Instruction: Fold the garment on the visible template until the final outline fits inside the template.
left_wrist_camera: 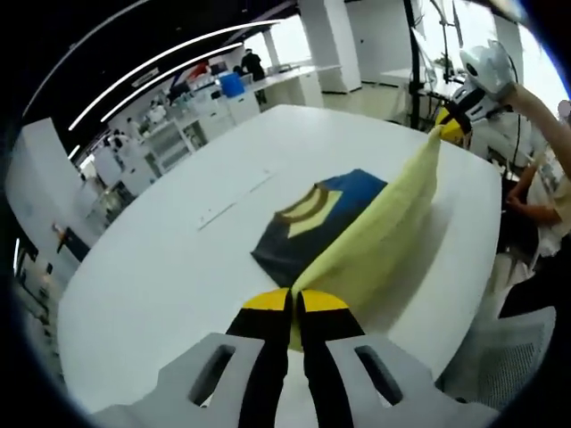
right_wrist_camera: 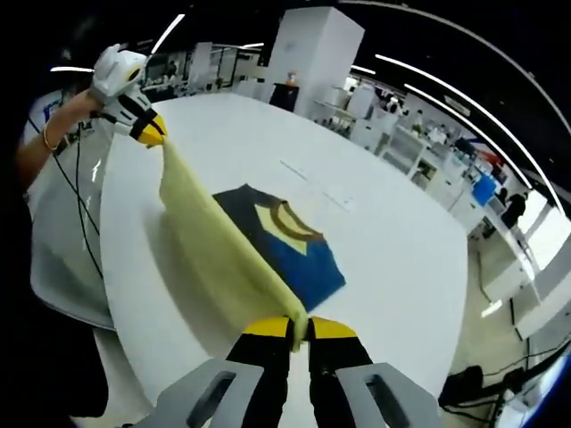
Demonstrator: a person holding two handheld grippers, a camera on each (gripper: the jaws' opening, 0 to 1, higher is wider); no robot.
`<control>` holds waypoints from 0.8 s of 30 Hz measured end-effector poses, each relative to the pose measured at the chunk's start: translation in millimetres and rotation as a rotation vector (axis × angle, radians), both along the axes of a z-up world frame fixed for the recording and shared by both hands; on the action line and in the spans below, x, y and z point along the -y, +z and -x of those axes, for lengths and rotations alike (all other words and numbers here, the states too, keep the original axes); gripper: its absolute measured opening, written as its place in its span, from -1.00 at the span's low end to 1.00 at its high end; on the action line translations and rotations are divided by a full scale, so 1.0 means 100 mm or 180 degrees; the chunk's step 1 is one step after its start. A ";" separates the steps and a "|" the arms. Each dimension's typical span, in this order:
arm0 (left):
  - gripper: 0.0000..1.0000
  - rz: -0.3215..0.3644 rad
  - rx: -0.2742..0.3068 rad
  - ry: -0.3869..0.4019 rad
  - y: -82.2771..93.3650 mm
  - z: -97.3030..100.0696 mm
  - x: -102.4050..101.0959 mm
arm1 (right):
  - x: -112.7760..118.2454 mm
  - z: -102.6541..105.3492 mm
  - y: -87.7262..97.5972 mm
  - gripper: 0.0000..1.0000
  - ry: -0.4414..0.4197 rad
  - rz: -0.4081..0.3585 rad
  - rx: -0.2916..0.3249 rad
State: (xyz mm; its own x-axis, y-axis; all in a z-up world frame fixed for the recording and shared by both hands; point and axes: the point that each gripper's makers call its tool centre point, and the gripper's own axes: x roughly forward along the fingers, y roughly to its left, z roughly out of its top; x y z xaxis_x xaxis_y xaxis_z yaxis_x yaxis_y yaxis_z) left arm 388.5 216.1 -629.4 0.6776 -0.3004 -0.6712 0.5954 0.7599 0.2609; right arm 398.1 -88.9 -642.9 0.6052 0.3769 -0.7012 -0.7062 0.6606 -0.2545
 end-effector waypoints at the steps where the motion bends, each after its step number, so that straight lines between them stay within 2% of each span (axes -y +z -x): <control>1: -0.99 0.0000 0.0027 0.0012 0.01 -0.05 -0.01 | 0.00 -0.06 0.01 -0.96 -0.0017 0.0016 0.0041; 8: -0.99 0.0122 0.0265 0.0121 0.11 -0.31 -0.02 | 0.01 -0.34 0.07 -0.96 -0.0155 0.0059 0.0224; 11: -0.99 0.0170 0.0265 0.0166 0.11 -0.39 -0.04 | 0.01 -0.46 0.10 -0.95 -0.0295 -0.0078 0.0275; 21: -0.99 0.0154 0.0326 0.0178 0.00 -0.74 -0.01 | 0.02 -0.77 -0.04 -0.95 -0.0409 0.0063 0.0303; 24: -0.99 0.0100 0.0299 0.0163 -0.12 -0.88 -0.02 | 0.02 -0.87 -0.11 -0.95 -0.0427 0.0094 0.0289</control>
